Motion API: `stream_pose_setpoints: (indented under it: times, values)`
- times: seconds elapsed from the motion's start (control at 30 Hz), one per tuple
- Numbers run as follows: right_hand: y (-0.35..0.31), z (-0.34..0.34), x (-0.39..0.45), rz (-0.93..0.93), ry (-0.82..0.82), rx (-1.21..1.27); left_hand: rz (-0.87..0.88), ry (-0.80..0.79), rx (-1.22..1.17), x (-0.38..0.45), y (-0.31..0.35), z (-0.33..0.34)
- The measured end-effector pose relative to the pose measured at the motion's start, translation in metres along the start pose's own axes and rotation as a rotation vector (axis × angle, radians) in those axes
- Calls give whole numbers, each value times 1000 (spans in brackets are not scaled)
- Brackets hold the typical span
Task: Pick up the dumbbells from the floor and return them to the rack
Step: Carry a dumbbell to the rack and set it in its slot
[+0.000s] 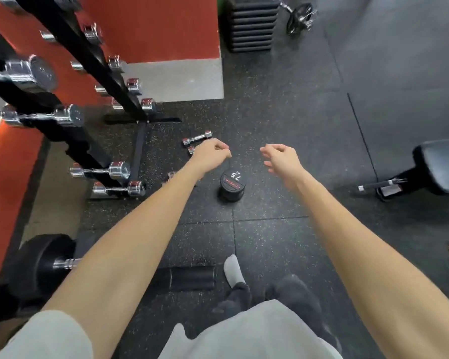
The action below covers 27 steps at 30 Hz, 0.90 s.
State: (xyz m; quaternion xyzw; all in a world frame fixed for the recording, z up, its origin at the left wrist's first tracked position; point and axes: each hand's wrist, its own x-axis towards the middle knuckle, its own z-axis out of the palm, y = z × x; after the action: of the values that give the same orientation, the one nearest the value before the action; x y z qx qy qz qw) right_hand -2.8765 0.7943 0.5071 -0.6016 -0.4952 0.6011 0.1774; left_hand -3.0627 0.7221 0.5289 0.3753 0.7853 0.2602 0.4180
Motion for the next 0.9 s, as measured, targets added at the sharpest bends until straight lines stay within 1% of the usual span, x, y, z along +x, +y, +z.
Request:
stream_pose_setpoints:
  times: [0.17,0.27,0.33,0.47,0.53,0.6,0.67,0.8,0.9]
  values:
    - [3,24,93,117,-64,1,-107,-16,-3,92,-2,18]
    - [22,36,162,194,-109,12,-186,5,-16,149,-19,40]
    - [41,41,207,255,-108,28,-249,24,-43,186,-38,58]
    - [94,49,296,366,-116,-7,-407,46,-110,259,-95,97]
    - [130,57,342,395,-86,-16,-433,75,-126,299,-125,121]
    - [165,72,389,430,-104,-28,-456,109,-136,342,-156,137]
    - [197,89,430,461,-111,-62,-495,103,-130,376,-192,154]
    - [242,119,482,525,-115,-94,-531,87,-123,425,-247,191]
    - [274,137,502,551,-128,-123,-552,53,-130,450,-286,223]
